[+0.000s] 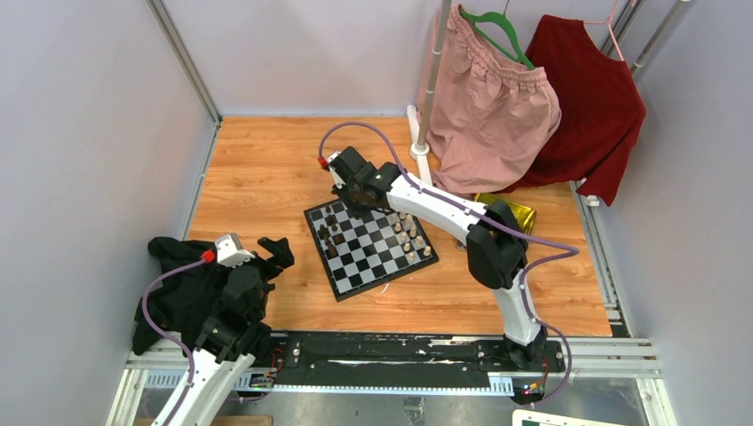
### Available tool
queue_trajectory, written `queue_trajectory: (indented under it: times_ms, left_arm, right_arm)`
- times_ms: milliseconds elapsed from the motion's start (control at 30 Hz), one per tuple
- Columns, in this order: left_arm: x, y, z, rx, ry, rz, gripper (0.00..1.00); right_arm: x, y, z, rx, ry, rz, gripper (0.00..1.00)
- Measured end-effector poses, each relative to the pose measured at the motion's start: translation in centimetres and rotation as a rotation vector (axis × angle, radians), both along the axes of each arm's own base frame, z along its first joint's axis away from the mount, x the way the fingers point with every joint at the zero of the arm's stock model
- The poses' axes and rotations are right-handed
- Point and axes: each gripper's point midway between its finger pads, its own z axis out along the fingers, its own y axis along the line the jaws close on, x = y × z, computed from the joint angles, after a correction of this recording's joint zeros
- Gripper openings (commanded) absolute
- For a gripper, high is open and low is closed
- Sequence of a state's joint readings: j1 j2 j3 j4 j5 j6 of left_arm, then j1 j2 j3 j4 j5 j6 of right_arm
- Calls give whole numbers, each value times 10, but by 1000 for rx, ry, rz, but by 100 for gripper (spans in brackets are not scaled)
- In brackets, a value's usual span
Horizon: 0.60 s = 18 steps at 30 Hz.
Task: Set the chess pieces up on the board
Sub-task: Place the chess piece on the chessboard.
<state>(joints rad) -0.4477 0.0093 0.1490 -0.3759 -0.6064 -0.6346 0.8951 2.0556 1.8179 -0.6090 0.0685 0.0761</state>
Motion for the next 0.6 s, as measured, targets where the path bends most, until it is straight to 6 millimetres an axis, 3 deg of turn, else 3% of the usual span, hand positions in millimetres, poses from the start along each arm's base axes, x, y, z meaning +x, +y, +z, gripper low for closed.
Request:
queue_trajectory:
  times_ms: [233,433,600]
  left_arm:
    - [0,0,0,0,0,0,100]
    - [0,0,0,0,0,0,100]
    - [0,0,0,0,0,0,100]
  right_arm:
    - [2,15,-17,-16,33,38,0]
    - [-2,15,-45,-65,82,51,0]
    - [-1,17,-56,-85,95,54,0]
